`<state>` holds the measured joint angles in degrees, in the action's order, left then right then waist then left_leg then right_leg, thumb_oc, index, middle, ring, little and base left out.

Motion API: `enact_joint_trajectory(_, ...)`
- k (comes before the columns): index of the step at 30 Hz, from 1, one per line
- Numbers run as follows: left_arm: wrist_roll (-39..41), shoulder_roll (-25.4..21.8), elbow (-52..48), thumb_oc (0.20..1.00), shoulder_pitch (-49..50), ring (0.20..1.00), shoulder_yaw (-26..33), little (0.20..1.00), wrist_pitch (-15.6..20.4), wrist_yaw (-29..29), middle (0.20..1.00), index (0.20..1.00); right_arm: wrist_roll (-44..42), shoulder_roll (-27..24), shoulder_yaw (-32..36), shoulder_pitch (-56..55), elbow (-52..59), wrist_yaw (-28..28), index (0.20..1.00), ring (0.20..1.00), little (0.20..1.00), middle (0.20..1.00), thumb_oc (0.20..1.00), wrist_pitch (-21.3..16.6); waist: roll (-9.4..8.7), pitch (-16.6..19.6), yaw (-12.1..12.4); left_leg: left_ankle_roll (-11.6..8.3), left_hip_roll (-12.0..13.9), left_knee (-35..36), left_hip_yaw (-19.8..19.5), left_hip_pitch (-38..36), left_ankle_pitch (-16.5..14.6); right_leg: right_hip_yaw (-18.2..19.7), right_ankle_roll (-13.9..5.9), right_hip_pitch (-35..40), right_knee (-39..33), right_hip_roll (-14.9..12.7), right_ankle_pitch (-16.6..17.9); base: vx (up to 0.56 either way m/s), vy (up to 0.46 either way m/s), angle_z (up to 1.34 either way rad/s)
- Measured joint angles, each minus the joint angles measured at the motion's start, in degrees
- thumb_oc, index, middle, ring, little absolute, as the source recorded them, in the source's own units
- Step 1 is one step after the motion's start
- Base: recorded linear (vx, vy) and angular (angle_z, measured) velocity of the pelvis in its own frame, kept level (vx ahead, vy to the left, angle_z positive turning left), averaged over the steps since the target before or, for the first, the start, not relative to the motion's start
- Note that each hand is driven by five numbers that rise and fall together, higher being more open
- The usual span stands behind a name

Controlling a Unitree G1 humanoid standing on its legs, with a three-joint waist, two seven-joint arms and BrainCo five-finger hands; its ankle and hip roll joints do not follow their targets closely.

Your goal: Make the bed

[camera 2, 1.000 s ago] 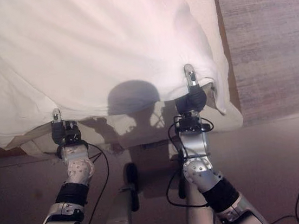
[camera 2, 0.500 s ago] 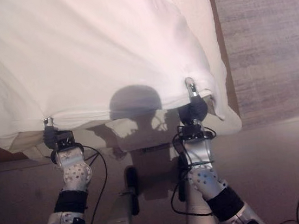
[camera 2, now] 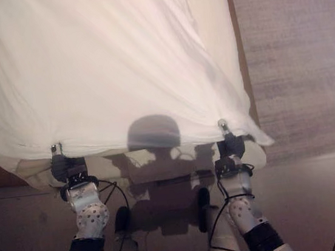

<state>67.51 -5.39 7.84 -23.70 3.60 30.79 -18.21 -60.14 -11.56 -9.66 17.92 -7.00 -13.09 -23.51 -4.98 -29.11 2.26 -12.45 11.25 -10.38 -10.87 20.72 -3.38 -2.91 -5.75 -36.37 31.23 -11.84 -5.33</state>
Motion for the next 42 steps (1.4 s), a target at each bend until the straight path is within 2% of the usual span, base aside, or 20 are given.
enact_joint_trajectory(2,0.03,0.02,0.03,0.2,1.18,0.2,-0.6,0.2,-0.03,0.42,0.2,0.2,1.05,-0.1,0.35,-0.21,0.33,-0.64,0.2,0.2,0.2,0.2,0.2,0.12,0.27,-0.59,-0.55,1.31,-6.33,-10.71,3.61,5.71,-0.96,1.39,-3.21,2.93,-4.77,-5.33,2.62,0.01,1.014,0.53)
enact_joint_trajectory(4,0.05,0.64,0.42,0.2,2.19,0.2,-2.51,0.2,0.01,0.97,0.2,0.2,1.5,-0.23,1.5,-1.47,-0.18,-0.9,0.2,0.2,0.2,0.2,0.2,0.11,1.79,-0.28,-2.2,7.33,-12.35,-9.34,3.77,5.12,-0.21,1.53,-5.6,7.81,-10.49,-8.81,5.54,0.08,0.683,0.46)
enact_joint_trajectory(5,-0.02,-0.06,0.5,0.2,3.31,0.2,-4.32,0.2,0.04,2.51,0.2,0.2,2.26,-0.09,2.6,-2.72,-0.02,-1.28,0.2,0.2,0.2,0.2,0.2,0.17,2.94,-0.03,-2.39,8.56,-15.33,-11.96,4.31,5.85,-2.16,4.39,-5.89,10.81,-14.5,-10.53,6.91,0.1,0.495,0.28)
enact_joint_trajectory(8,-0.97,-1.17,-0.07,0.2,3.2,0.2,-4.71,0.2,0.06,4.79,0.2,0.2,3.22,0.25,2.98,-3.51,-0.07,-1.6,0.2,0.2,0.2,0.2,0.2,0.21,3.93,0.44,-2.03,11.62,-16.5,-13.45,7.45,8.61,-1.45,6.74,-3.12,10.91,-16.82,-10.19,6.69,0.08,0.418,-0.04)
enact_joint_trajectory(11,-1.26,-2.09,-0.09,0.2,6.52,0.2,-4.88,0.2,-0.23,5.25,0.2,0.2,3.16,2.19,2.73,-4.22,-1.84,-1.08,0.2,0.2,0.2,0.2,0.2,1.31,4.2,0.12,-2.0,14.96,-18.25,-17.2,10.57,8.73,-3.98,3.67,-1.72,10.46,-13.94,-9.46,9.78,0.01,0.492,-0.35)
enact_joint_trajectory(14,-1.53,-2.43,-0.56,0.2,7.66,0.2,-4.31,0.2,-0.28,5.73,0.2,0.2,3.14,2.03,2.03,-4.89,-2.42,0.4,0.2,0.2,0.2,0.2,0.2,1.62,3.94,0.4,-1.42,16.09,-16.71,-14.55,10.87,7.98,-3.0,2.93,-4.59,4.08,-0.68,-0.94,-0.03,-0.03,0.168,-0.33)
enact_joint_trajectory(16,-1.49,-2.14,-0.8,0.2,7.81,0.2,-4.61,0.2,-0.54,5.61,0.2,0.2,2.97,1.85,2.21,-5.79,-2.24,0.94,0.2,0.2,0.2,0.2,0.2,1.6,2.82,0.87,-1.91,16.44,-17.24,-9.94,12.21,6.08,-0.43,0.46,-0.52,2.72,4.7,6.25,-4.06,-0.02,0.094,0.05)
enact_joint_trajectory(17,-1.58,-2.01,-2.08,0.2,8.76,0.2,-4.62,0.2,-0.63,5.57,0.2,0.2,2.95,1.59,2.17,-5.85,-2.38,1.68,0.2,0.2,0.2,0.2,0.2,1.62,2.49,1.0,-1.87,16.66,-18.42,-7.86,13.25,4.7,0.42,-0.4,4.6,4.72,-0.5,9.69,-5.5,-0.04,0.049,-0.09)
enact_joint_trajectory(18,-1.61,-2.05,-2.59,0.2,9.07,0.2,-4.6,0.2,-0.63,5.57,0.2,0.2,2.98,1.4,2.06,-5.53,-2.61,1.97,0.2,0.2,0.2,0.2,0.2,1.61,2.61,0.94,-2.4,16.78,-18.58,-7.46,13.66,4.5,0.78,-0.29,7.79,5.19,-1.93,10.28,-4.22,-0.06,-0.034,-0.35)
enact_joint_trajectory(28,-1.02,-1.0,-2.81,0.2,11.76,0.2,-4.76,0.2,-1.9,6.07,0.2,0.2,3.33,-0.31,0.46,-4.69,-7.09,1.63,0.2,0.2,0.2,0.2,0.2,1.84,2.88,0.85,-1.23,14.88,-17.55,-5.76,12.22,0.96,0.94,-0.94,9.18,10.26,-6.23,11.87,-2.46,-0.02,-0.111,-0.06)
enact_joint_trajectory(29,-0.98,-0.81,-2.1,0.2,11.22,0.2,-4.85,0.2,-2.01,6.65,0.2,0.2,3.57,-0.67,0.58,-4.67,-7.35,1.47,0.2,0.2,0.2,0.2,0.2,1.81,3.24,0.61,-1.33,13.83,-17.55,-8.18,12.15,1.91,0.75,-1.25,9.18,10.17,-5.5,11.83,-2.39,-0.05,-0.126,0.54)
enact_joint_trajectory(30,-0.28,-0.27,-1.45,0.2,10.57,0.2,-5.95,0.2,-2.72,6.61,0.2,0.2,4.07,-0.96,1.74,-5.2,-7.58,1.18,0.2,0.2,0.2,0.2,0.2,1.8,3.09,0.56,-1.41,10.37,-18.42,-13.11,12.08,4.2,1.65,-2.05,10.07,11.12,-5.8,9.81,-3.68,0.01,-0.036,0.53)
enact_joint_trajectory(32,-0.28,0.17,-1.5,0.2,11.37,0.2,-6.14,0.2,-2.83,6.78,0.2,0.2,4.41,-1.12,2.06,-4.88,-7.66,0.79,0.2,0.2,0.2,0.2,0.2,1.8,3.26,0.62,-1.17,9.26,-18.89,-12.11,11.75,3.5,2.74,-1.87,10.17,11.15,-5.37,9.19,-3.9,0.0,0.011,0.22)
enact_joint_trajectory(33,-0.25,-0.37,-1.43,0.2,11.17,0.2,-6.05,0.2,-2.88,6.86,0.2,0.2,4.43,-1.12,2.04,-3.38,-7.86,0.58,0.2,0.2,0.2,0.2,0.2,1.76,2.34,0.27,-1.12,4.73,-19.0,-14.74,10.34,5.68,3.36,-1.56,10.96,10.52,-5.63,7.38,-3.41,-0.01,0.062,-0.03)
enact_joint_trajectory(34,-0.26,-0.66,-1.7,0.2,10.74,0.2,-5.71,0.2,-2.91,6.92,0.2,0.2,4.43,-1.07,1.98,-3.18,-7.9,0.44,0.2,0.2,0.2,0.2,0.2,1.79,1.48,0.11,-0.94,5.75,-18.62,-16.71,8.6,7.93,1.67,-1.43,10.62,9.95,-6.3,6.99,-2.43,0.0,0.21,-0.19)
enact_joint_trajectory(35,-0.27,-0.85,-2.02,0.2,9.85,0.2,-5.38,0.2,-2.9,6.98,0.2,0.2,4.46,-1.1,2.0,-2.76,-7.33,0.4,0.2,0.2,0.2,0.2,0.2,1.75,1.2,0.18,0.23,7.69,-14.97,-15.87,1.96,8.66,-0.14,-0.81,10.83,9.56,-7.86,8.37,-0.73,0.02,0.259,-0.4)
enact_joint_trajectory(36,-0.28,-0.72,-1.77,0.2,9.87,0.2,-5.07,0.2,-2.93,7.04,0.2,0.2,4.49,-1.19,1.75,-2.57,-7.74,0.35,0.2,0.2,0.2,0.2,0.2,1.75,1.35,0.18,0.2,6.94,-9.62,-11.87,-3.39,7.12,-0.29,-0.51,10.68,9.41,-7.4,8.85,-0.67,0.02,0.432,-0.4)
enact_joint_trajectory(38,-0.3,-0.13,-1.62,0.2,9.77,0.2,-5.13,0.2,-2.93,7.11,0.2,0.2,4.49,-1.32,1.85,-2.87,-7.86,0.12,0.2,0.2,0.2,0.2,0.2,1.72,1.54,0.24,0.01,6.1,-4.68,-6.27,-5.02,4.98,0.11,-0.88,10.41,9.11,-6.45,8.74,-1.51,0.0,0.229,-0.08)
enact_joint_trajectory(39,-0.33,0.47,-1.56,0.2,9.58,0.2,-5.63,0.2,-2.96,7.18,0.2,0.2,4.54,-1.47,2.23,-3.39,-7.7,-0.46,0.2,0.2,0.2,0.2,0.2,1.61,2.07,0.5,-0.16,6.15,-1.12,-1.94,-2.37,3.85,0.41,-2.35,10.11,8.81,-5.84,8.22,-2.31,-0.03,0.462,0.1)
enact_joint_trajectory(42,-0.38,1.03,-0.1,0.2,8.94,0.2,-7.62,0.2,-2.98,8.09,0.2,0.2,5.97,-2.38,3.78,-3.96,-7.69,-1.46,0.2,0.2,0.2,0.2,0.2,1.33,3.22,0.73,0.01,6.23,-0.14,-2.56,2.67,4.1,0.49,-5.25,7.97,8.04,-4.41,4.77,-2.3,-0.04,0.507,0.22)
